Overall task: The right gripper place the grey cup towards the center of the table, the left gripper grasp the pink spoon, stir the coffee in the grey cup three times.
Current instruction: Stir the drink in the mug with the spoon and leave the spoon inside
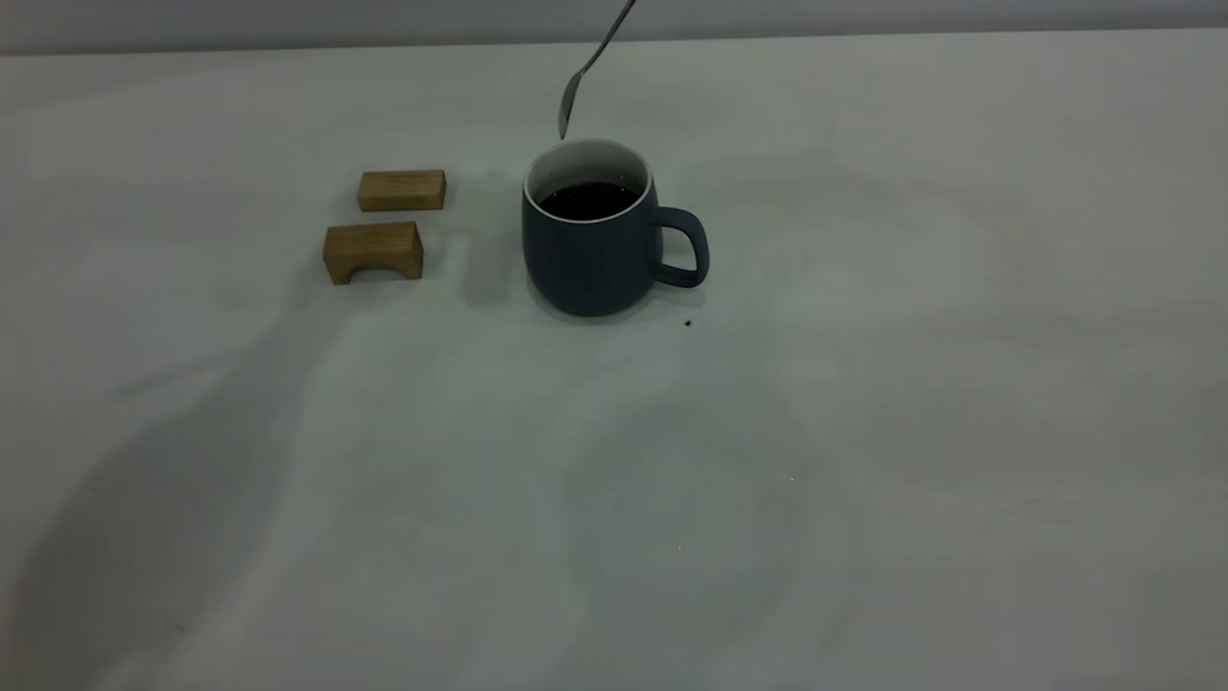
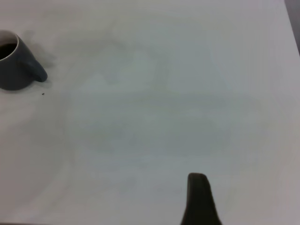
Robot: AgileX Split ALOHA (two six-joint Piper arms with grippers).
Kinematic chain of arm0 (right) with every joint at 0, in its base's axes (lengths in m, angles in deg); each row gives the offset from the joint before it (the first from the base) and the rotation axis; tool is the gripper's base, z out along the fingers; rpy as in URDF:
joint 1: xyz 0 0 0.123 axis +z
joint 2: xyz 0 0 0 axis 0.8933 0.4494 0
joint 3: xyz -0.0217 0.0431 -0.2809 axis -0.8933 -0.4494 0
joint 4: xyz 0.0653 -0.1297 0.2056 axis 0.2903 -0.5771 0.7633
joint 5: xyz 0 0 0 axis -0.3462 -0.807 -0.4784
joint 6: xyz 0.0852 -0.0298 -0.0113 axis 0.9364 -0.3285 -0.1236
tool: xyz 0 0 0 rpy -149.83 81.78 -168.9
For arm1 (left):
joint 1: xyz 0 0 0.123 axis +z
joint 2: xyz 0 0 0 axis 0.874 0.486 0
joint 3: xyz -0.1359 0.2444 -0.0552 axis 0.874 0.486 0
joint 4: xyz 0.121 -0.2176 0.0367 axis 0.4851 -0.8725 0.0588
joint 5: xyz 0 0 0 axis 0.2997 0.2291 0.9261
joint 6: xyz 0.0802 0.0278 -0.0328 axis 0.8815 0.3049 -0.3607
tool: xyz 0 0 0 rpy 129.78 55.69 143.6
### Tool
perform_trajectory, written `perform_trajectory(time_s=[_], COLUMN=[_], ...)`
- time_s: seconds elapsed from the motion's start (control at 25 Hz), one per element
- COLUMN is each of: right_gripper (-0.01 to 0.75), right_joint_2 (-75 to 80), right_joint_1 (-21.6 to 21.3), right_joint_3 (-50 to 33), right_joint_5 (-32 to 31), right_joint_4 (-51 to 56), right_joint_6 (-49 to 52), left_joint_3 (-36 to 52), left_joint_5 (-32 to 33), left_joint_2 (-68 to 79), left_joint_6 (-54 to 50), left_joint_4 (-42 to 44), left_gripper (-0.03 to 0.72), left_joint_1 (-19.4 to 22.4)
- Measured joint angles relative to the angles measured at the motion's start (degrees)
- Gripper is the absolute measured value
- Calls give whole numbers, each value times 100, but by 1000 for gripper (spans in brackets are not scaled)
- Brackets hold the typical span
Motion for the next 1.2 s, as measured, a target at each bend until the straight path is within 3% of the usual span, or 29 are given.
perform_trajectory(time_s=[0.52,0.84,1.2], right_gripper=[576,576,576], right_joint_2=[-5,-5,-5], right_joint_1=[0,0,0], right_joint_3=[0,0,0], right_joint_5=[-6,-6,-6], right_joint_4=[0,0,0], right_joint_6=[0,0,0], left_joint_3=[0,0,0], left_joint_5=[-400,126,-222], left_joint_2=[981,1197,1197], left_joint_6=[1342,1416,1442], left_joint_4=[-1207,-1180,-1074], left_gripper=[152,152,152], left_joint_1=[75,141,524])
